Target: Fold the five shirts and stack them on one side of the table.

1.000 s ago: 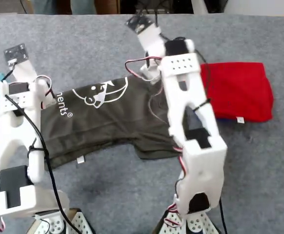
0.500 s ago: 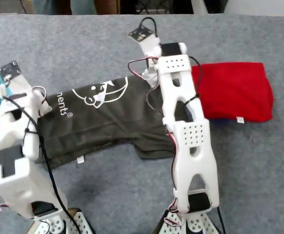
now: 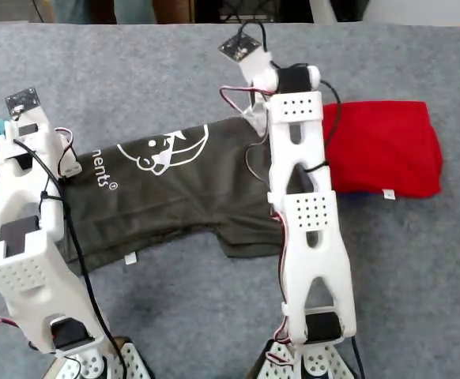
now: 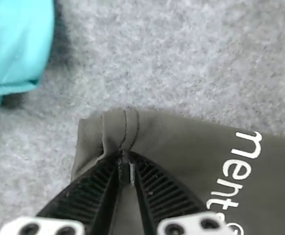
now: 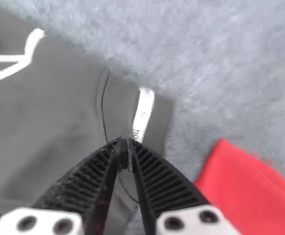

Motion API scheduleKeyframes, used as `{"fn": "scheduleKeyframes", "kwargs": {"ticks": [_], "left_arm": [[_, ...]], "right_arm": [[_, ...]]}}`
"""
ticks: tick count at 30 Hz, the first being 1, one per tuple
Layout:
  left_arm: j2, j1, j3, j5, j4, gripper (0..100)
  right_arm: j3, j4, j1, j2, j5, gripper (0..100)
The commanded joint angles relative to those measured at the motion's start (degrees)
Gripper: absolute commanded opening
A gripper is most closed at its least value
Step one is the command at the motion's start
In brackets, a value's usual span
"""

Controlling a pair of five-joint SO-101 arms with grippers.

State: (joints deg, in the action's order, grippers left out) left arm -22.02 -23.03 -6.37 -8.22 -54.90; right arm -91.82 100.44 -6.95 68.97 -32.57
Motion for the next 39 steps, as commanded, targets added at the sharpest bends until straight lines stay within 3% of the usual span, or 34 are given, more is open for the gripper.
{"fn": "scheduleKeyframes", "kwargs": {"ticks": [1, 6, 10, 15, 22, 31, 39], "left_arm": [[4.8, 0.3, -3.5, 0.6, 3.3, 3], [13.0, 0.7, -13.7, 0.6, 12.0, 3], [17.5, 0.5, -19.5, 0.1, 18.3, 3], [17.8, 0.4, -20.2, 0.1, 19.2, 3], [17.8, 0.4, -20.2, 0.1, 19.3, 3], [17.8, 0.4, -19.6, 0.1, 19.3, 3], [17.8, 0.4, -19.9, 0.1, 19.3, 3]], "right_arm": [[-2.8, 1.1, -0.4, -3.7, -1.1, 1.5], [16.8, 1.1, 0.0, -16.7, -5.5, 1.5], [41.0, 0.8, -0.4, -31.7, -18.3, 1.5], [66.2, -0.3, 0.0, -49.2, -32.9, 1.5], [98.2, -9.6, -1.5, -70.4, -41.8, 1.5], [133.1, -22.7, -8.4, -95.4, -45.5, 1.5], [147.0, -40.7, -11.8, -97.6, -42.7, 1.5]]}}
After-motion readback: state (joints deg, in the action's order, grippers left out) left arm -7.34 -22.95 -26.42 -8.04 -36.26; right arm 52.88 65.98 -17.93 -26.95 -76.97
